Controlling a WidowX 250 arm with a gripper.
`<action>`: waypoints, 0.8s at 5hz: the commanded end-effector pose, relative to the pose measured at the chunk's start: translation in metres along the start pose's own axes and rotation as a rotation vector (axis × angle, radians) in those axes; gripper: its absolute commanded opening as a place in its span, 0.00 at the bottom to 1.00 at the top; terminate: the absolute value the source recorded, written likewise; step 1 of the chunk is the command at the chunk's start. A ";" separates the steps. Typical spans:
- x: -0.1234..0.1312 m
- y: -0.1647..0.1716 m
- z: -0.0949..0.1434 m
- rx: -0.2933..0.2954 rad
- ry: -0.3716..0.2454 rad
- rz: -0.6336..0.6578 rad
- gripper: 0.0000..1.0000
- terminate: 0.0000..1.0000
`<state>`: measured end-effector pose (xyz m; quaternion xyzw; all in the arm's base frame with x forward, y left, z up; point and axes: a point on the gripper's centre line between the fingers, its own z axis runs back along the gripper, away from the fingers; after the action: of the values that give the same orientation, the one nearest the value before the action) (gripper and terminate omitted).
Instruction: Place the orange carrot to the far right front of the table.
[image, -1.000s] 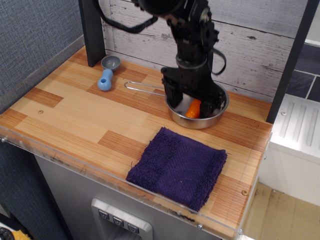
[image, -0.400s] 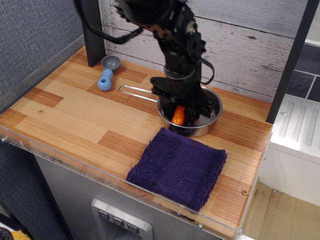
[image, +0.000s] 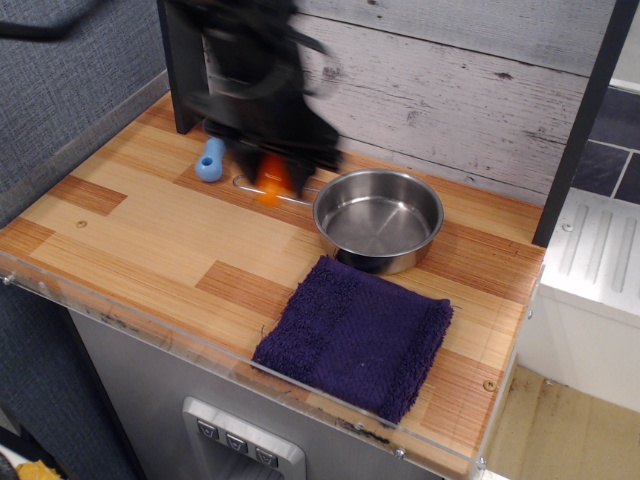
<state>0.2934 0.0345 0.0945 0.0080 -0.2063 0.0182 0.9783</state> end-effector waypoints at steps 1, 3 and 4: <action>-0.046 0.096 -0.007 -0.043 0.316 -0.082 0.00 0.00; -0.042 0.187 -0.033 -0.078 0.407 -0.147 0.00 0.00; -0.038 0.192 -0.028 -0.063 0.392 -0.178 0.00 0.00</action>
<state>0.2545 0.2174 0.0308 -0.0329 0.0090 -0.0711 0.9969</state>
